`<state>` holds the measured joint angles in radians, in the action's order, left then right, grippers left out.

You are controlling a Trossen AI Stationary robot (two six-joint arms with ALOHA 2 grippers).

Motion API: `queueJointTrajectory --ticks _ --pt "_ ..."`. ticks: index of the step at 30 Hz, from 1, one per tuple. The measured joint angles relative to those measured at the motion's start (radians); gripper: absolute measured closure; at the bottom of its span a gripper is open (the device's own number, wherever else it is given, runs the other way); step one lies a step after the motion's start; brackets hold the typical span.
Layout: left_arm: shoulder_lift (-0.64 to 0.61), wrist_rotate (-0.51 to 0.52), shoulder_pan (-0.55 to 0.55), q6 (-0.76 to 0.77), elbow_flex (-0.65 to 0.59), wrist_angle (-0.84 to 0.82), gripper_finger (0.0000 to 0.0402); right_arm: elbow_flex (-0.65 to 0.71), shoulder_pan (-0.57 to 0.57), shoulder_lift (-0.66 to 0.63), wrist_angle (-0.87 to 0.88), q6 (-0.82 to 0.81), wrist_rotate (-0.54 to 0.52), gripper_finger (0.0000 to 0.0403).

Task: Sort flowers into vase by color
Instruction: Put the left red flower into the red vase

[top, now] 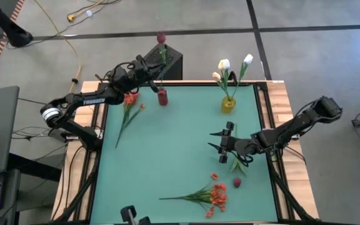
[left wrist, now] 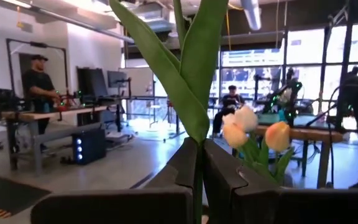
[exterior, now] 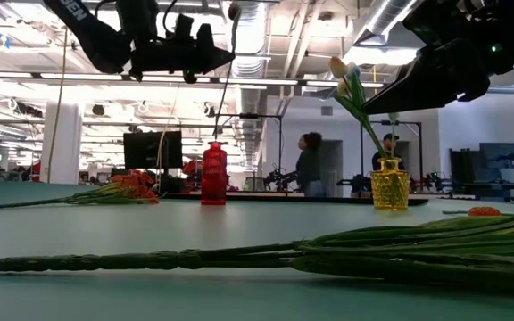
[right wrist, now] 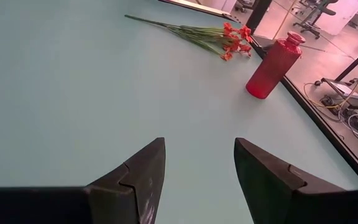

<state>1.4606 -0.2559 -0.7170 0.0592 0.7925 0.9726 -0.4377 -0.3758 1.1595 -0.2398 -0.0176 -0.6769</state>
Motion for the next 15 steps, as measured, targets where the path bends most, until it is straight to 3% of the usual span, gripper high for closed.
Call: queueJointTrajectory --ticks 7,15 --pt "0.001 0.008 -0.003 -0.028 0.0 0.002 0.0401 0.0 0.014 0.0 0.0 0.001 0.0 0.0187" --pt "0.111 -0.001 -0.011 0.008 0.001 0.073 0.0401 0.0 0.014 0.0 0.0 0.019 0.0 0.0187"
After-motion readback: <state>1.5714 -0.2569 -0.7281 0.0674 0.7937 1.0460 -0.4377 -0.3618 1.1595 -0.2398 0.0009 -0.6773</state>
